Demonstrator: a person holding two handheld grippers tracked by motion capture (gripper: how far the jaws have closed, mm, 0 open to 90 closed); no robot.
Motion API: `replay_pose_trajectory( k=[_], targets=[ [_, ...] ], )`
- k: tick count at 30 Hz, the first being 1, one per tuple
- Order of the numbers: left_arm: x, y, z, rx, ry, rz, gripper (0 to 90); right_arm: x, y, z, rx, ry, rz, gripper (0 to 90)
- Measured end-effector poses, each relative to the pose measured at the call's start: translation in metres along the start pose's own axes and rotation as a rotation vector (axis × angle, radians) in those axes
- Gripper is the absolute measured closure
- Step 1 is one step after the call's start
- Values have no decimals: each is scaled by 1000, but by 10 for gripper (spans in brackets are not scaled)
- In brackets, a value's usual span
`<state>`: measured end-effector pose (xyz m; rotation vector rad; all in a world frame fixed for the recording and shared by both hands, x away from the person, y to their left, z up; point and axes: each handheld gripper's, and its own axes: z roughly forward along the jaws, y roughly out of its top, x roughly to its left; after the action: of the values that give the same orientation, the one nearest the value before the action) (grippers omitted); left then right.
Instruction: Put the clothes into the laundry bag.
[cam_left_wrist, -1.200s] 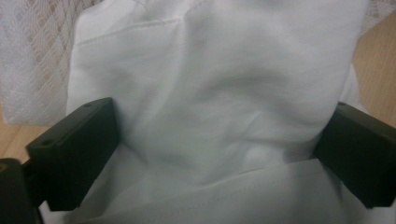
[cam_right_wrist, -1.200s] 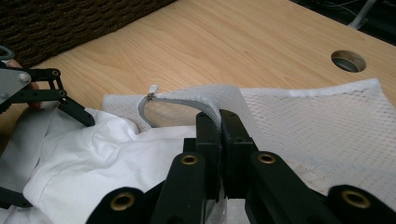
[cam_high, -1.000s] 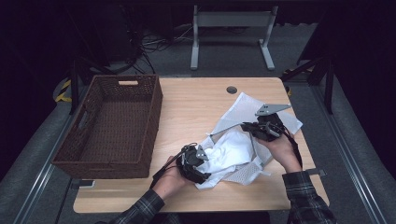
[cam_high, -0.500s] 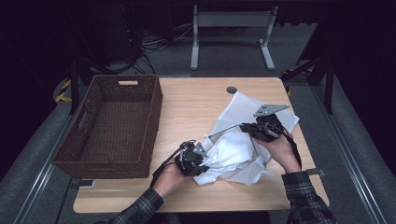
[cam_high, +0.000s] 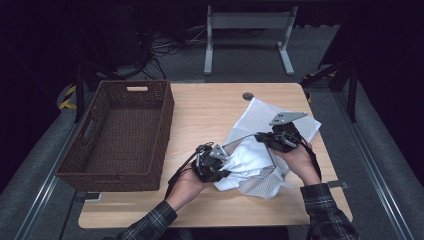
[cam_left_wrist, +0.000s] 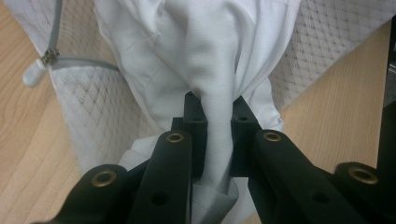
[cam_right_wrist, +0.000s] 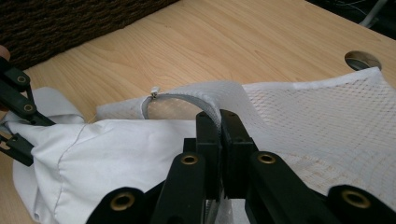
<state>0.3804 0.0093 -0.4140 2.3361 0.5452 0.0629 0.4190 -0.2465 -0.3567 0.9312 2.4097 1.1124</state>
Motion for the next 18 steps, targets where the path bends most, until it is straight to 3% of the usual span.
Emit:
replay_pose_trajectory(
  k=[18],
  targets=[
    [8,33,14,-49,22,-43,822,2,2,1,-4,17,-10,880]
  ],
)
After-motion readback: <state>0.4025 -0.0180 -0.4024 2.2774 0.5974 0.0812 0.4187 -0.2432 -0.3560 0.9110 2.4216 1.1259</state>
